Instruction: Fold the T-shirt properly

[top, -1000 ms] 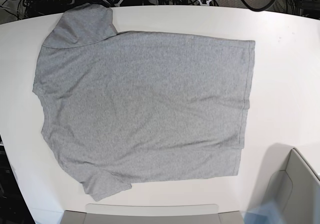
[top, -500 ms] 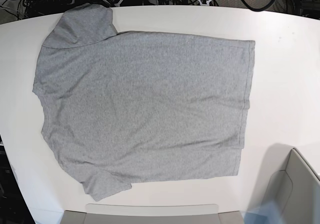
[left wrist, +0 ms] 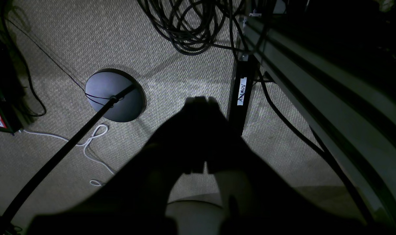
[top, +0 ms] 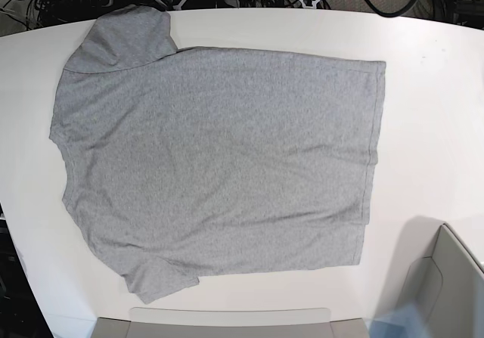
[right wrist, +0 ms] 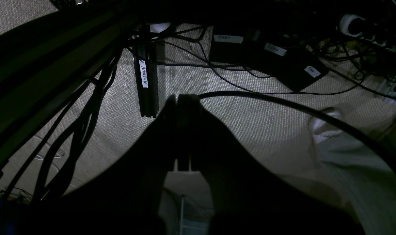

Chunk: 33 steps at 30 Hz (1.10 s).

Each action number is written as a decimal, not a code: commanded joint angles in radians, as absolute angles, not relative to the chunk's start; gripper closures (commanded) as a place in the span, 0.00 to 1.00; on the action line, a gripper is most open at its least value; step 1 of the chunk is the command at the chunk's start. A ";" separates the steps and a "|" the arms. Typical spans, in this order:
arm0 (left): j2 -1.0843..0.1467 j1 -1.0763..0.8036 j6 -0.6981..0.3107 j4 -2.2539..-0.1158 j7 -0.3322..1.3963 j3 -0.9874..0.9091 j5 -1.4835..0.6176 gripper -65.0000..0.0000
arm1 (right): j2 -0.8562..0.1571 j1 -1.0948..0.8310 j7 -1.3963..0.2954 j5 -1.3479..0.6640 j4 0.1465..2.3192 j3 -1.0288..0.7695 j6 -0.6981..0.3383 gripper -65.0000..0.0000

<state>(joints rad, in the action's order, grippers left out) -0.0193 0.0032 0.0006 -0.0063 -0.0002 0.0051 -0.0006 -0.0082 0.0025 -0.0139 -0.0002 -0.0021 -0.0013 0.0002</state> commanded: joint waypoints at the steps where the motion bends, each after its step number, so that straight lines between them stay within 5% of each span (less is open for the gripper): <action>1: -0.016 0.005 0.005 -0.007 -0.004 0.005 -0.002 1.00 | -0.012 0.007 -0.008 -0.004 0.000 0.001 -0.008 0.99; 11: -0.018 -0.004 0.004 -0.007 -0.012 0.010 -0.002 1.00 | -0.012 0.016 -0.012 -0.005 0.000 0.002 -0.008 0.99; 16: -0.042 -0.128 0.002 -0.005 -0.337 0.012 -0.001 0.99 | -0.045 -0.050 -0.002 -0.002 0.000 0.001 -0.016 0.99; 28: -0.082 -0.348 0.002 -0.001 -1.167 0.012 -0.001 0.99 | -0.094 -0.372 0.872 -0.007 0.000 -0.001 -0.015 0.99; 33: -0.081 -0.355 0.002 -0.012 -1.339 0.012 -0.001 0.99 | -0.108 -0.441 1.150 -0.007 0.000 -0.002 -0.008 0.99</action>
<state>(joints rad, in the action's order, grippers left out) -0.0818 -0.3431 -0.0036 -0.0109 -1.2732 0.0078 -0.0006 -0.1055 -0.4339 1.1164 -0.0036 -0.0017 -0.0002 -0.0105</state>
